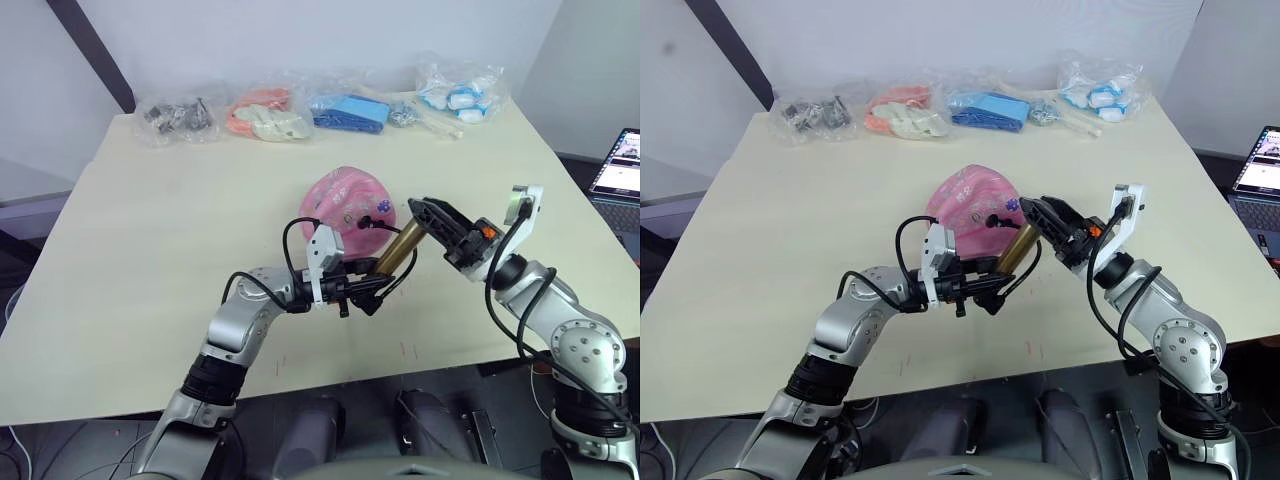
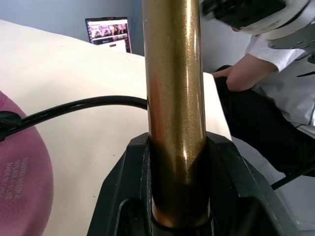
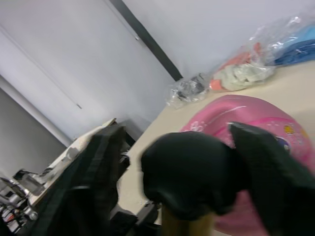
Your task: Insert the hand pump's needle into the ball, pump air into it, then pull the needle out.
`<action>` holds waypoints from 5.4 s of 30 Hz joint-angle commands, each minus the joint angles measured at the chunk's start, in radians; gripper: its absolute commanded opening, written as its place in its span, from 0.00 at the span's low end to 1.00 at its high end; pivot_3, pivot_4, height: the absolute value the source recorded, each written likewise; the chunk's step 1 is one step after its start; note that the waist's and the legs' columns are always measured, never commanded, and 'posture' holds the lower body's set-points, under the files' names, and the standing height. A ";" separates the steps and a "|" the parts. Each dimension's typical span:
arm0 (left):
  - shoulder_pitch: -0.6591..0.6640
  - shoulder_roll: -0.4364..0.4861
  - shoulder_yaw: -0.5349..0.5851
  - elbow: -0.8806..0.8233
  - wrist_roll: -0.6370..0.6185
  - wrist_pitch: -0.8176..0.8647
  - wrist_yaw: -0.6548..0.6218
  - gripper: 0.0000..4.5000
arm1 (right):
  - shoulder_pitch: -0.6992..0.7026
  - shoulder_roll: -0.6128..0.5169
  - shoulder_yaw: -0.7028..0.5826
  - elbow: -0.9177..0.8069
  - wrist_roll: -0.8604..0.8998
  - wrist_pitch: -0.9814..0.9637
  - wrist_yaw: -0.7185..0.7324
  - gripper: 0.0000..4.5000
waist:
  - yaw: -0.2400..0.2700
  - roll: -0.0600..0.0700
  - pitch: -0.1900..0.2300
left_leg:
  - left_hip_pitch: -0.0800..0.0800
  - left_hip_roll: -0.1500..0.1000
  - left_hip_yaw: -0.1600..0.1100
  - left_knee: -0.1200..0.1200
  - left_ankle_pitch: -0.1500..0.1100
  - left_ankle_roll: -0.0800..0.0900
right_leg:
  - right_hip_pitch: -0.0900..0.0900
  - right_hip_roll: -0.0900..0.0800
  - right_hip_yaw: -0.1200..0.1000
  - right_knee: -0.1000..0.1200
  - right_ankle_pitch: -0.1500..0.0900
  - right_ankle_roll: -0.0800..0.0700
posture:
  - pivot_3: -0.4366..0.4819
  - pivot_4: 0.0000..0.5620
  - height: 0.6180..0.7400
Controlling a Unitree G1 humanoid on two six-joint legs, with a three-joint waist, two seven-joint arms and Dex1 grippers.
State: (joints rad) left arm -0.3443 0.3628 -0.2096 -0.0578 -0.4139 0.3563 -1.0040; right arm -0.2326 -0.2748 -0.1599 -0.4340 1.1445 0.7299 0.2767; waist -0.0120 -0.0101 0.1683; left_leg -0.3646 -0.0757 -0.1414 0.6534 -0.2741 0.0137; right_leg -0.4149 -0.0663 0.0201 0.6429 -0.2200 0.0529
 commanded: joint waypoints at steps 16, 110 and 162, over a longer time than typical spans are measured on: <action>0.008 -0.004 0.039 0.001 0.010 -0.024 0.021 0.45 | -0.009 -0.035 0.001 -0.015 -0.045 -0.018 0.064 0.42 | 0.000 0.000 0.000 | 0.000 0.000 0.000 0.000 0.000 0.000 | 0.000 0.000 0.000 0.000 0.000 0.000 | 0.48 0.27 1.00; -0.117 -0.267 -0.171 0.738 0.391 -0.505 0.043 0.25 | 0.035 -0.309 0.119 0.046 -0.493 -0.408 0.817 0.42 | 0.006 0.000 0.000 | -0.001 -0.005 0.000 0.000 -0.001 0.001 | 0.000 -0.005 -0.001 -0.001 0.000 0.002 | 0.48 0.27 1.00; -0.100 -0.242 -0.173 0.678 0.409 -0.419 -0.002 0.78 | 0.050 -0.289 0.092 0.114 -0.487 -0.511 0.860 0.42 | 0.000 0.003 -0.003 | -0.003 -0.023 -0.055 0.006 -0.005 -0.002 | 0.022 -0.020 -0.035 0.003 -0.026 0.004 | 0.48 0.27 1.00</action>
State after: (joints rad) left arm -0.4662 0.1040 -0.3959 0.5983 -0.0075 -0.0953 -1.0167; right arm -0.1665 -0.5589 -0.0461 -0.2774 0.6351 0.2255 1.1389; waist -0.0122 -0.0073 0.1651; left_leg -0.3672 -0.1005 -0.1993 0.6598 -0.2790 0.0116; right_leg -0.3927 -0.0869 -0.0150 0.6466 -0.2483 0.0574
